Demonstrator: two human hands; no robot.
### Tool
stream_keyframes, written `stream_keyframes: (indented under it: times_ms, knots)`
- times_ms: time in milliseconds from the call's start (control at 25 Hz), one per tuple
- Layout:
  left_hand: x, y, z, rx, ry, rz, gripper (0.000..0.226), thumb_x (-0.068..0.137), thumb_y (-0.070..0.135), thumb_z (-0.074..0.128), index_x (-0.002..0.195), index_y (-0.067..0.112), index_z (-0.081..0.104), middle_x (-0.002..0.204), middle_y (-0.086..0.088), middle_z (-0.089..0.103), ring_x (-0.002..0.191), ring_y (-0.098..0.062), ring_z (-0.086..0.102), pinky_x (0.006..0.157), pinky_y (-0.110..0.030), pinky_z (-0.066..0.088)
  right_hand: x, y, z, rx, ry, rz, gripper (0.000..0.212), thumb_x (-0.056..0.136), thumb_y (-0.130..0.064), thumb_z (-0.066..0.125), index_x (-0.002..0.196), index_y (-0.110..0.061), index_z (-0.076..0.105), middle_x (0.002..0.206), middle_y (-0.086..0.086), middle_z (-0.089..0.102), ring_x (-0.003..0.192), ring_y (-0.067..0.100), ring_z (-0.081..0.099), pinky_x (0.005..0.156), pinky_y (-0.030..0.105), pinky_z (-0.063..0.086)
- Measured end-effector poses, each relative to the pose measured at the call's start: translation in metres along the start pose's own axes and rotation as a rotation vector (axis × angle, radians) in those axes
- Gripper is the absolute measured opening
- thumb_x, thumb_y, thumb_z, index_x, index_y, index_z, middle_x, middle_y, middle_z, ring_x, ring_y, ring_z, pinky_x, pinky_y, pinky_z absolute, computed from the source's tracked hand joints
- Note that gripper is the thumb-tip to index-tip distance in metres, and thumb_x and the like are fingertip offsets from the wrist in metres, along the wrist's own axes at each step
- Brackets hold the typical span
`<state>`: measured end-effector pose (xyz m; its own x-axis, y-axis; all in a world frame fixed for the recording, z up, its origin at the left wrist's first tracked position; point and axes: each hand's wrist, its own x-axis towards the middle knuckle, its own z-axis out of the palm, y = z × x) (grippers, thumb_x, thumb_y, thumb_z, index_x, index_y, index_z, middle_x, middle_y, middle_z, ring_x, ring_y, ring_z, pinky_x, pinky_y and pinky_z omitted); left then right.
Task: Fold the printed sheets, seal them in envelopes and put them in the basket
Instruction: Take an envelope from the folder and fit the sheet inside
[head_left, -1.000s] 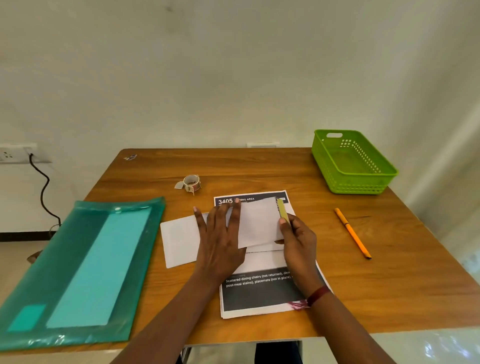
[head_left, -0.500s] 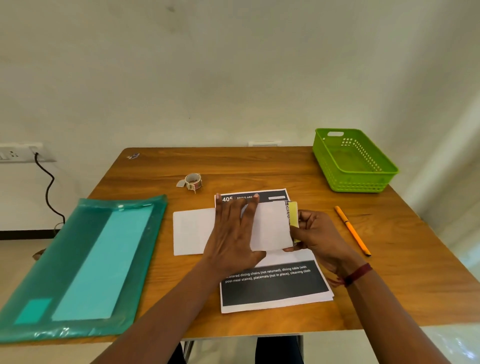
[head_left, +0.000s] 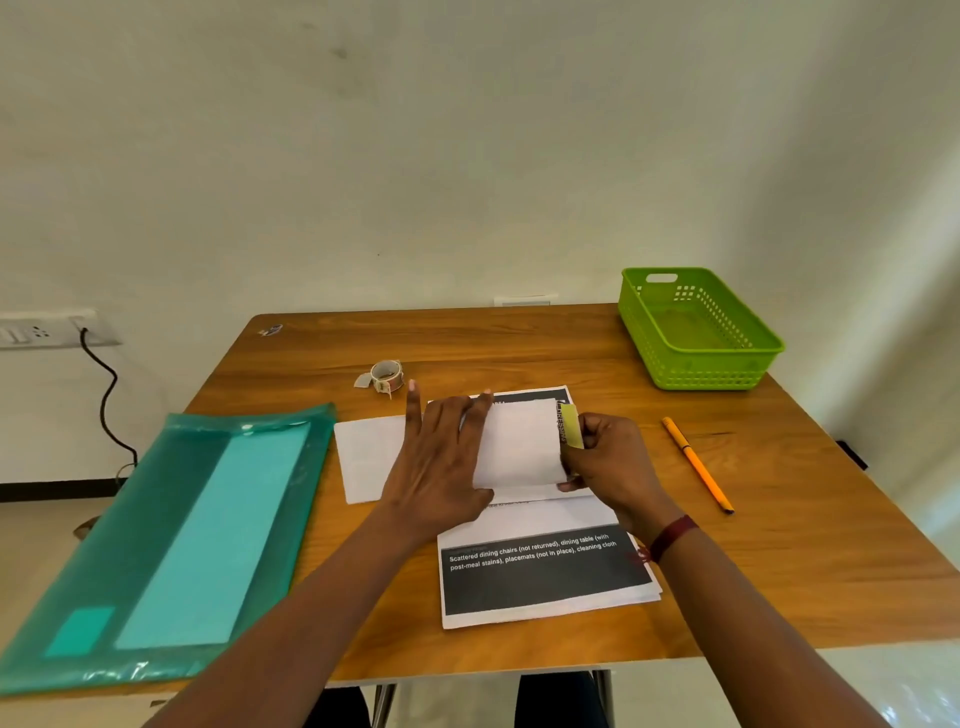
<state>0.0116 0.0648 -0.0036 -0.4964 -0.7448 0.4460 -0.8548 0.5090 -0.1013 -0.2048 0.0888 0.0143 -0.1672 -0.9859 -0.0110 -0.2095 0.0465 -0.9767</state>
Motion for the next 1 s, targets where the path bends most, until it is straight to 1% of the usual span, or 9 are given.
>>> stream_keyframes:
  times_ms: [120, 240, 360, 440, 520, 600, 680, 840, 1000]
  knots:
    - [0.000, -0.013, 0.001, 0.017, -0.042, 0.015, 0.099, 0.056, 0.051, 0.075, 0.139, 0.011, 0.037, 0.128, -0.009, 0.049, 0.121, -0.028, 0.046, 0.116, -0.064, 0.015, 0.007, 0.005, 0.000, 0.040, 0.012, 0.047, 0.014, 0.085, 0.006, 0.065, 0.098, 0.005, 0.069, 0.086, 0.023, 0.072, 0.065, 0.028, 0.069, 0.047, 0.030, 0.056]
    - [0.000, -0.029, 0.004, 0.053, -0.110, 0.007, 0.097, 0.060, 0.050, 0.072, 0.142, 0.013, 0.037, 0.132, -0.007, 0.048, 0.125, -0.026, 0.043, 0.117, -0.063, 0.010, 0.011, 0.009, 0.006, 0.019, -0.023, 0.050, 0.012, 0.086, -0.001, 0.068, 0.097, 0.004, 0.069, 0.080, 0.020, 0.073, 0.058, 0.022, 0.069, 0.043, 0.027, 0.051]
    - [-0.003, -0.046, 0.005, 0.082, -0.093, -0.066, 0.096, 0.061, 0.039, 0.077, 0.144, 0.011, 0.038, 0.135, -0.010, 0.049, 0.130, -0.030, 0.043, 0.117, -0.062, 0.000, 0.017, 0.016, 0.011, -0.005, 0.055, -0.029, 0.008, 0.088, -0.014, 0.071, 0.094, -0.008, 0.070, 0.073, 0.007, 0.074, 0.062, 0.017, 0.068, 0.050, 0.028, 0.051]
    - [-0.008, -0.052, 0.006, 0.091, -0.059, -0.150, 0.094, 0.059, 0.032, 0.079, 0.142, 0.010, 0.041, 0.137, -0.014, 0.049, 0.133, -0.034, 0.042, 0.116, -0.065, 0.000, 0.021, 0.030, 0.010, -0.319, 0.140, -0.239, 0.007, 0.089, -0.021, 0.070, 0.095, -0.018, 0.072, 0.085, -0.002, 0.074, 0.078, 0.012, 0.067, 0.066, 0.028, 0.051]
    - [-0.014, -0.054, 0.012, 0.092, -0.038, -0.221, 0.094, 0.059, 0.030, 0.079, 0.142, 0.008, 0.041, 0.140, -0.017, 0.049, 0.134, -0.036, 0.042, 0.115, -0.068, 0.003, 0.020, 0.048, 0.011, -0.711, 0.116, -0.445, 0.019, 0.090, -0.033, 0.066, 0.106, -0.023, 0.070, 0.107, -0.005, 0.071, 0.105, 0.016, 0.060, 0.083, 0.035, 0.049]
    - [-0.019, -0.054, 0.020, 0.088, -0.043, -0.284, 0.095, 0.059, 0.029, 0.079, 0.143, 0.008, 0.040, 0.138, -0.017, 0.049, 0.132, -0.036, 0.042, 0.114, -0.068, 0.003, 0.019, 0.062, 0.015, -0.951, 0.019, -0.495, 0.039, 0.091, -0.052, 0.055, 0.119, -0.027, 0.064, 0.126, -0.006, 0.064, 0.126, 0.023, 0.048, 0.098, 0.045, 0.042]
    - [-0.023, -0.053, 0.029, 0.075, -0.039, -0.331, 0.098, 0.057, 0.027, 0.079, 0.143, 0.008, 0.038, 0.137, -0.016, 0.049, 0.132, -0.035, 0.041, 0.114, -0.068, 0.003, 0.019, 0.069, 0.018, -1.086, -0.060, -0.488, 0.055, 0.091, -0.065, 0.040, 0.128, -0.028, 0.057, 0.134, -0.006, 0.058, 0.135, 0.024, 0.041, 0.108, 0.052, 0.032]
    - [-0.032, -0.054, 0.039, 0.026, 0.079, -0.404, 0.094, 0.061, 0.037, 0.080, 0.142, 0.010, 0.039, 0.138, -0.017, 0.048, 0.133, -0.036, 0.040, 0.115, -0.067, 0.003, 0.019, 0.069, 0.018, -1.087, -0.019, -0.549, 0.057, 0.090, -0.062, 0.041, 0.130, -0.024, 0.056, 0.118, 0.000, 0.056, 0.119, 0.022, 0.048, 0.111, 0.056, 0.029]
    - [-0.035, -0.051, 0.035, 0.000, 0.148, -0.416, 0.087, 0.063, 0.035, 0.077, 0.139, 0.009, 0.043, 0.136, -0.018, 0.050, 0.132, -0.037, 0.041, 0.115, -0.068, 0.003, 0.016, 0.062, 0.017, -1.062, 0.268, -0.556, 0.035, 0.091, -0.033, 0.062, 0.122, -0.018, 0.064, 0.103, 0.005, 0.056, 0.097, 0.026, 0.056, 0.105, 0.058, 0.033]
